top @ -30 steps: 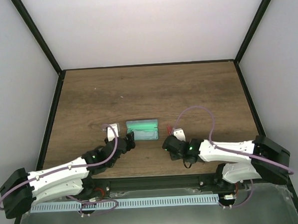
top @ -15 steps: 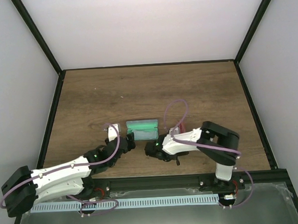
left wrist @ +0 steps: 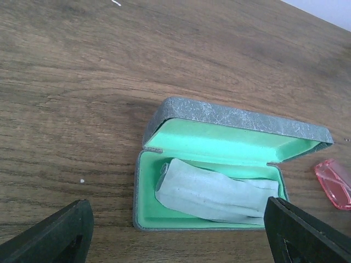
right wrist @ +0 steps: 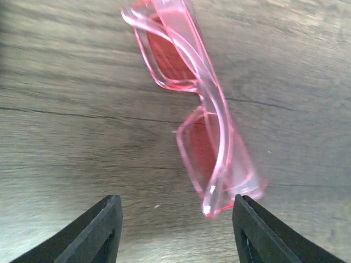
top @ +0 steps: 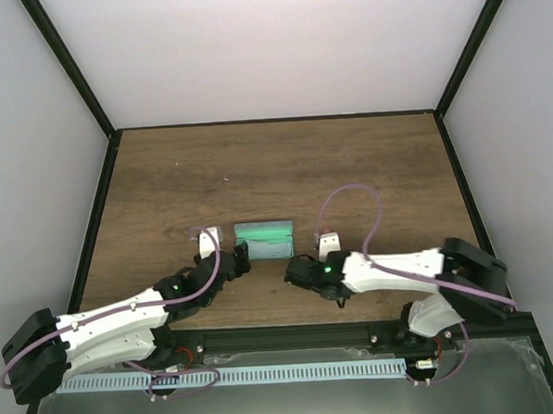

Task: Organize the sunglasses
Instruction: Adjust the sunglasses at the center of the board, then pick up the sunglasses from the center of the board, then adjust the sunglasses case at the center of the board.

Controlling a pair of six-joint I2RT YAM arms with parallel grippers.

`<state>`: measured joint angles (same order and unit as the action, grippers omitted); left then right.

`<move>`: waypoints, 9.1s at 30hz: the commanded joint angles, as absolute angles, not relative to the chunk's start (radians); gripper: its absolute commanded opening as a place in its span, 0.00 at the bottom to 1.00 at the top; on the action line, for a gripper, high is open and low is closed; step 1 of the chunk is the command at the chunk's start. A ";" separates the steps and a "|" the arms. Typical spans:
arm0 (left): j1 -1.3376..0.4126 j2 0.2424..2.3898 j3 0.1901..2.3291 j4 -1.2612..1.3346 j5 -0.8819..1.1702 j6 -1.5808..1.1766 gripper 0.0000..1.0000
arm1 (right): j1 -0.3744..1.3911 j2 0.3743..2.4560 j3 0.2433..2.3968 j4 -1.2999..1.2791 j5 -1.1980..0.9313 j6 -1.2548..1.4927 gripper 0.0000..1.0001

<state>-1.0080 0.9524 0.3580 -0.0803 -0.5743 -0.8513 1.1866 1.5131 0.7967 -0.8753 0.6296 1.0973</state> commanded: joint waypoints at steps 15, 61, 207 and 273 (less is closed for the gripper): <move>-0.999 0.924 0.336 -0.018 -0.519 -0.808 0.87 | 0.713 1.236 0.701 -0.508 0.301 0.759 0.52; -0.999 0.868 0.308 0.000 -0.447 -0.788 0.86 | 0.611 1.265 0.562 -0.234 0.069 0.481 0.63; -0.660 1.425 0.216 0.554 -0.002 -0.971 0.04 | 0.873 1.163 0.806 -0.349 -0.035 0.377 0.08; -0.696 1.672 0.378 0.592 0.087 -1.040 0.04 | 0.871 1.226 0.778 -0.301 -0.011 0.320 0.07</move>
